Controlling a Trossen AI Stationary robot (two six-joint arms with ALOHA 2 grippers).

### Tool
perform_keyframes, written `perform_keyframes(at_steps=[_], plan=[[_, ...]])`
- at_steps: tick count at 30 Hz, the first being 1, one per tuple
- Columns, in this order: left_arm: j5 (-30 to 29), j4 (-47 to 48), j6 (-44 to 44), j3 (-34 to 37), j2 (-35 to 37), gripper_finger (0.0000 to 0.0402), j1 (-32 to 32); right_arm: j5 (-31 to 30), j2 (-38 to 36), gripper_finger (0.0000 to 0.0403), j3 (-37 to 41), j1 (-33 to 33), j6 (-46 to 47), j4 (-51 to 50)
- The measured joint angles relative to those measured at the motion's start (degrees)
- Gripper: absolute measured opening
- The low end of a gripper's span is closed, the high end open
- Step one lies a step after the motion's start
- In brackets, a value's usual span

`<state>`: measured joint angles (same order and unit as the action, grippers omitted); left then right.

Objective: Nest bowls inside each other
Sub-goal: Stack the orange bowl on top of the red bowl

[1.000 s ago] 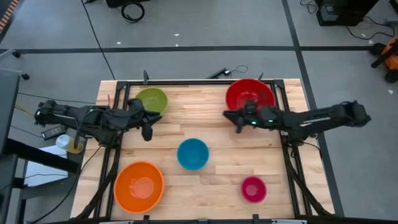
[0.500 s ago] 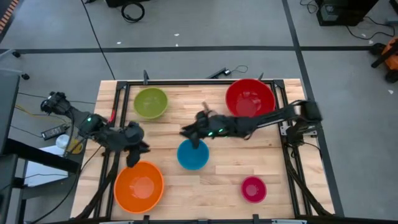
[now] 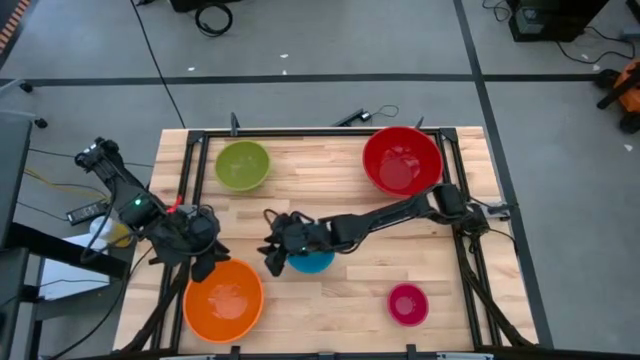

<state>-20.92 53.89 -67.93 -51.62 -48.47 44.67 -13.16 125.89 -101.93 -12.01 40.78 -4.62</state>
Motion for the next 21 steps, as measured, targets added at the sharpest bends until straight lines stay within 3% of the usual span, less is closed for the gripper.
perform_keyframes(at_steps=[9, 16, 21], plan=[[-2.67, 0.1, -0.38, 0.18, -1.99, 0.0103, 2.62, 4.6, 5.42, 0.0182, -4.55, -0.55, 5.78, -0.46], [-3.48, 0.3, -2.44, 0.33, -4.92, 0.0103, 3.42, 2.57, 5.96, 0.0183, -4.73, -0.99, 5.31, -3.76], [-3.37, 0.44, -2.53, 0.33, -8.04, 0.0103, 3.6, 5.87, 6.23, 0.0184, -4.7, -1.18, 7.46, -0.56]])
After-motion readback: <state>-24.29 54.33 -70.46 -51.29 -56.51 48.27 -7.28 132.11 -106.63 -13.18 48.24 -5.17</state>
